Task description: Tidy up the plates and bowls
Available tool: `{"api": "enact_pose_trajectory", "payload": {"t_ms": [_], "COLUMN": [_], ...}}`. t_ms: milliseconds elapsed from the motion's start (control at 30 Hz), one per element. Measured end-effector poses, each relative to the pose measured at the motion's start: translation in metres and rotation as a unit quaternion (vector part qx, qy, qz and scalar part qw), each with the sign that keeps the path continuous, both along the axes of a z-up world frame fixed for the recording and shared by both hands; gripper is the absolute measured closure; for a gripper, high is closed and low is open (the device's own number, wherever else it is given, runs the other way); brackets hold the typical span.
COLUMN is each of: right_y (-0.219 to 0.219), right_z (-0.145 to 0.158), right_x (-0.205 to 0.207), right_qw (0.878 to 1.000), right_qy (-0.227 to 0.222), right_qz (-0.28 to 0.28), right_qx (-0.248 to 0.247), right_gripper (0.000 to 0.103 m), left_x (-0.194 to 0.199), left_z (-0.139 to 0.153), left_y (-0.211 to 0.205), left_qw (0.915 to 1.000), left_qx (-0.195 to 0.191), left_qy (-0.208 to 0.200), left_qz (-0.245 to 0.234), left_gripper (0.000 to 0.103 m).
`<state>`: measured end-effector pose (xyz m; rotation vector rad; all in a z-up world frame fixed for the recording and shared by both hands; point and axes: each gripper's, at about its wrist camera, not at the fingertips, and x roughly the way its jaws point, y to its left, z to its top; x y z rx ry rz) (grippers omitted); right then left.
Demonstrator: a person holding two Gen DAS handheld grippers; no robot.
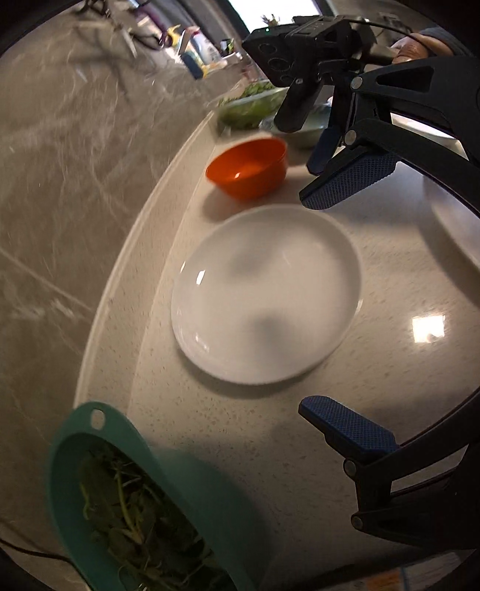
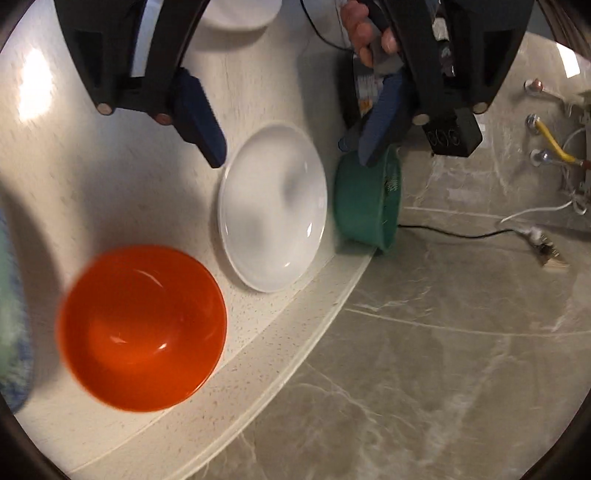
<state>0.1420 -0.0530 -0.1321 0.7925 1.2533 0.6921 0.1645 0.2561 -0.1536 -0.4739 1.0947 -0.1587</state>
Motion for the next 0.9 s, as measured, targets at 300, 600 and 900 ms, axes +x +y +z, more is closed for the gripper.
{"api": "enact_pose_trajectory", "payload": {"t_ms": [300, 600, 900], "right_y": [0.010, 0.001, 0.023], "right_z": [-0.030, -0.035, -0.034], "right_x": [0.025, 0.026, 0.035], "right_qw": [0.998, 0.997, 0.994], "right_qy": [0.034, 0.021, 0.013], "right_qz": [-0.023, -0.041, -0.002], "right_qx": [-0.036, -0.070, -0.110], "right_gripper": [0.035, 0.038, 0.058], "left_x": [0.038, 0.054, 0.065], "left_z": [-0.028, -0.055, -0.061], "left_y": [0.019, 0.028, 0.028], "left_qw": [0.9994, 0.9977, 0.9975], "left_qx": [-0.015, -0.030, -0.029], "left_qy": [0.027, 0.057, 0.061], "left_qz": [0.019, 0.024, 0.023], "left_gripper": [0.009, 0.049, 0.074]}}
